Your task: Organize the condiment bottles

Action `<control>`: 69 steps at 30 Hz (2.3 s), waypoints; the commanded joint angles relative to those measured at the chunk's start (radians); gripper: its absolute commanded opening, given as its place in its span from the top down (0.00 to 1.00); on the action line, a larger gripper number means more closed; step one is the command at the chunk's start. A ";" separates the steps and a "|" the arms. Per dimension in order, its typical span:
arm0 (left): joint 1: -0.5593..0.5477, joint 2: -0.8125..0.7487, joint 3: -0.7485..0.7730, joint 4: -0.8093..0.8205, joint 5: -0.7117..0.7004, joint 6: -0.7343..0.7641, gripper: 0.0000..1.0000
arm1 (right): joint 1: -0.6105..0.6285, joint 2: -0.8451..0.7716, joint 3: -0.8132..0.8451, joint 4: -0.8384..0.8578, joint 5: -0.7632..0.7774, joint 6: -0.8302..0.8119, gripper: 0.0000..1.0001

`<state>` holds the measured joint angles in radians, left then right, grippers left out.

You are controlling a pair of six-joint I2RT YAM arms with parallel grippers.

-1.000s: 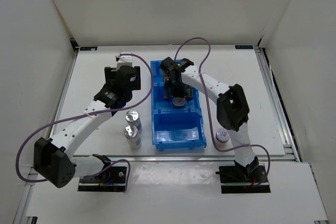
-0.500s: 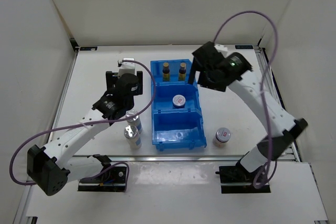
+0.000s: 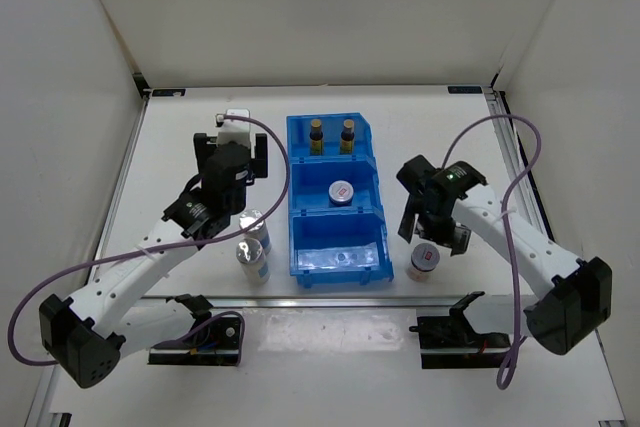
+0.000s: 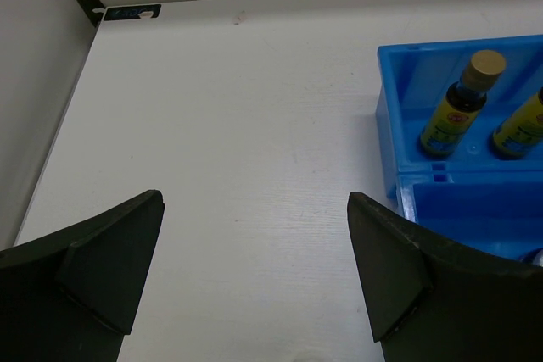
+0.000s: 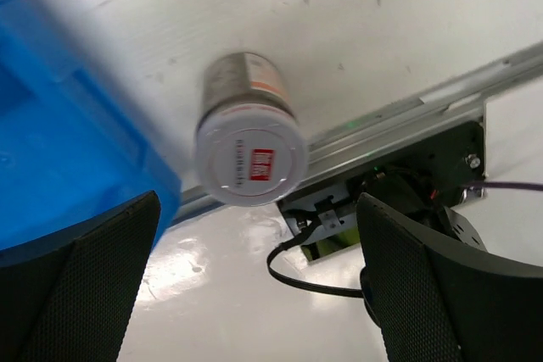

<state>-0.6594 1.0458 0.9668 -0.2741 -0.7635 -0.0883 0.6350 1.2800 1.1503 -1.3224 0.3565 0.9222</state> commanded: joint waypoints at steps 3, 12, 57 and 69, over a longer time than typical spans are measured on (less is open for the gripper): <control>-0.003 0.009 -0.005 0.029 0.102 0.035 0.00 | -0.044 -0.053 -0.081 0.012 -0.048 0.046 0.01; -0.003 0.049 0.029 0.006 0.112 0.035 0.00 | -0.090 0.064 -0.213 0.181 -0.139 0.001 0.01; -0.003 0.040 -0.037 0.119 -0.119 0.114 0.00 | 0.140 0.775 0.924 0.310 -0.206 -0.381 1.00; -0.003 0.040 -0.037 0.119 -0.119 0.114 0.00 | 0.140 0.872 0.948 0.347 -0.274 -0.390 1.00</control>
<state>-0.6594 1.1057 0.9237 -0.1715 -0.8581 0.0227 0.7765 2.1242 2.0384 -1.0138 0.1169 0.5430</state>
